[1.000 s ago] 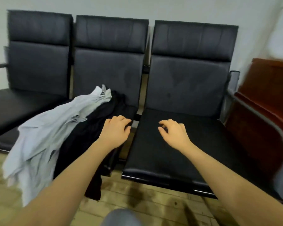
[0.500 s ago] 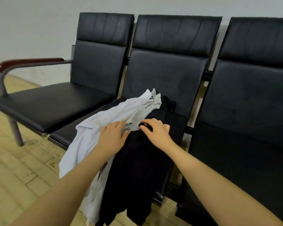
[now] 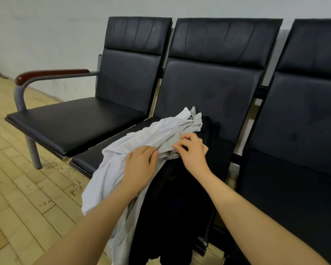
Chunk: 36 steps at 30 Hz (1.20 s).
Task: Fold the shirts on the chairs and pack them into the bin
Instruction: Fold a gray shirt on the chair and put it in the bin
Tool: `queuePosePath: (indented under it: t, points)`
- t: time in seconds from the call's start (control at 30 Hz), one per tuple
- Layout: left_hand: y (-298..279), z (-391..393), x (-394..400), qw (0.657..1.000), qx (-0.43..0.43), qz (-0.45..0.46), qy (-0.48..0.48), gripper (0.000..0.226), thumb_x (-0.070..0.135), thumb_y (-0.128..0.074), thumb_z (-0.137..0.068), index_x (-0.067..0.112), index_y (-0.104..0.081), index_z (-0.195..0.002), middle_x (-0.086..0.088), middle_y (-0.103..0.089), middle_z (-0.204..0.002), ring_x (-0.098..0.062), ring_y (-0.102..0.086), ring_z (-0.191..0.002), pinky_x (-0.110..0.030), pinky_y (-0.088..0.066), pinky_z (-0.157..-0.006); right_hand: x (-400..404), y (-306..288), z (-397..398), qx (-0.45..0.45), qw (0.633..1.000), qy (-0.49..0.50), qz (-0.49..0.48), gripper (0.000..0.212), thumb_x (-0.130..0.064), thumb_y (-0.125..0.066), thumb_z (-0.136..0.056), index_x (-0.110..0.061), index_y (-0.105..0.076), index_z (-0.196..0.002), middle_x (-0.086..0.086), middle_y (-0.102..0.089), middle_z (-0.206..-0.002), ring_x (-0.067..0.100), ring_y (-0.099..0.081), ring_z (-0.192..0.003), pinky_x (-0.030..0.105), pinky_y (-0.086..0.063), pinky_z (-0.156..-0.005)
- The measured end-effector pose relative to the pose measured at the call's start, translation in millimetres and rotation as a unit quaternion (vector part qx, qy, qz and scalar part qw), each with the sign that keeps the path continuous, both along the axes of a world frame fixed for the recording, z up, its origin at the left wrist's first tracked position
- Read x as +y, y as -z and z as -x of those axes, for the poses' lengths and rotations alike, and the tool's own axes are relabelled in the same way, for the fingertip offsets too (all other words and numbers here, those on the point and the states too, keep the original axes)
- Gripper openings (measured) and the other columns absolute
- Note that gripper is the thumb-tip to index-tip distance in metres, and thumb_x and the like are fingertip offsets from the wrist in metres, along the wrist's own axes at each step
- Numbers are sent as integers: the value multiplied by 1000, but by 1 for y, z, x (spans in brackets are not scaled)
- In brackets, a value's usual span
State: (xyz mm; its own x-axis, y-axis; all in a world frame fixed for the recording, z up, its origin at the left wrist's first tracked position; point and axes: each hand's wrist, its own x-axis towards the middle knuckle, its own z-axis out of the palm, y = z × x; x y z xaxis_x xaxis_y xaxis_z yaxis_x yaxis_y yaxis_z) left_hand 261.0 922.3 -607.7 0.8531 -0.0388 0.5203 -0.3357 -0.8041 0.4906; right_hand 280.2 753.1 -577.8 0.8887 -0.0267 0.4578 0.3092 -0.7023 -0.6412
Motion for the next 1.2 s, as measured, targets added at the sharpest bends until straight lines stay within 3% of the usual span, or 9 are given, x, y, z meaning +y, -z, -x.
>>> queuePosePath:
  t: [0.1, 0.17, 0.27, 0.4, 0.5, 0.7, 0.8, 0.97, 1.2]
  points:
    - [-6, 0, 0, 1000, 1, -26, 13, 73, 60, -15, -82, 20, -58, -126, 6, -56, -129, -17, -47, -120, -27, -24, -93, -25, -16, 9, -35, 993, 3, -109, 15, -23, -62, -90, -32, -68, -79, -23, -61, -99, 9, -53, -107, 35, -27, -105]
    - [-11, 3, -4, 999, 2, -28, 25, 77, 63, -14, -80, 20, -56, -128, 7, -54, -132, -15, -45, -123, -26, -22, -97, -43, -25, 17, -47, 991, 10, -127, 18, -28, -59, -91, -42, -66, -81, -24, -68, -88, 15, -59, -103, 45, -37, -103]
    - [-17, 13, -17, 997, 0, -11, 74, 72, 63, -20, -83, 19, -57, -128, 10, -56, -129, -10, -47, -121, -22, -19, -95, -66, -34, 28, -64, 990, 19, -121, 17, -28, -55, -93, -33, -71, -89, -22, -69, -89, 8, -62, -96, 49, -41, -99]
    - [-14, 21, -29, 992, -8, -32, 119, 41, 43, -44, -96, 17, -62, -122, 6, -64, -116, -16, -58, -109, -31, -36, -95, -83, -46, 51, -76, 981, 10, -178, 18, -14, -56, -94, -21, -71, -89, -14, -70, -87, -2, -63, -86, 25, -48, -89]
    - [-12, 24, -36, 992, -29, -7, 123, 48, 44, -39, -92, 11, -70, -109, -4, -71, -99, -27, -65, -92, -33, -48, -83, -91, -49, 69, -66, 981, 2, -184, 18, -10, -55, -94, -18, -70, -89, -10, -69, -89, -7, -61, -82, 7, -44, -75]
    - [-52, 36, -57, 984, -105, -3, 142, 66, 54, -27, -95, 6, -64, -118, -12, -69, -99, -24, -63, -94, -37, -50, -82, -114, -58, 92, -72, 975, 51, -206, 15, -14, -55, -94, -16, -70, -92, -8, -68, -87, 0, -62, -81, 17, -49, -75]
    - [-83, 43, -69, 978, -142, -26, 150, 55, 49, -32, -98, 9, -62, -122, -12, -67, -98, -26, -63, -92, -31, -46, -79, -123, -78, 107, -101, 970, 70, -208, 15, -14, -55, -95, -18, -69, -91, -9, -67, -87, -2, -61, -81, 11, -47, -73]
    - [-120, 59, -106, 956, -238, -56, 160, 52, 47, -32, -95, 13, -70, -108, -6, -64, -74, -27, -62, -58, -33, -50, -46, -158, -103, 142, -148, 964, 108, -195, 14, -13, -54, -95, -19, -67, -91, -9, -65, -83, -11, -58, -74, 3, -43, -66]
    - [-130, 98, -186, 913, -320, -59, 248, 39, 33, -42, -91, 10, -73, -99, -3, -60, -65, -24, -60, -55, -29, -46, -46, -226, -95, 208, -152, 949, 191, -201, 14, -13, -56, -94, -18, -68, -90, -9, -66, -83, -8, -60, -74, 3, -44, -65]
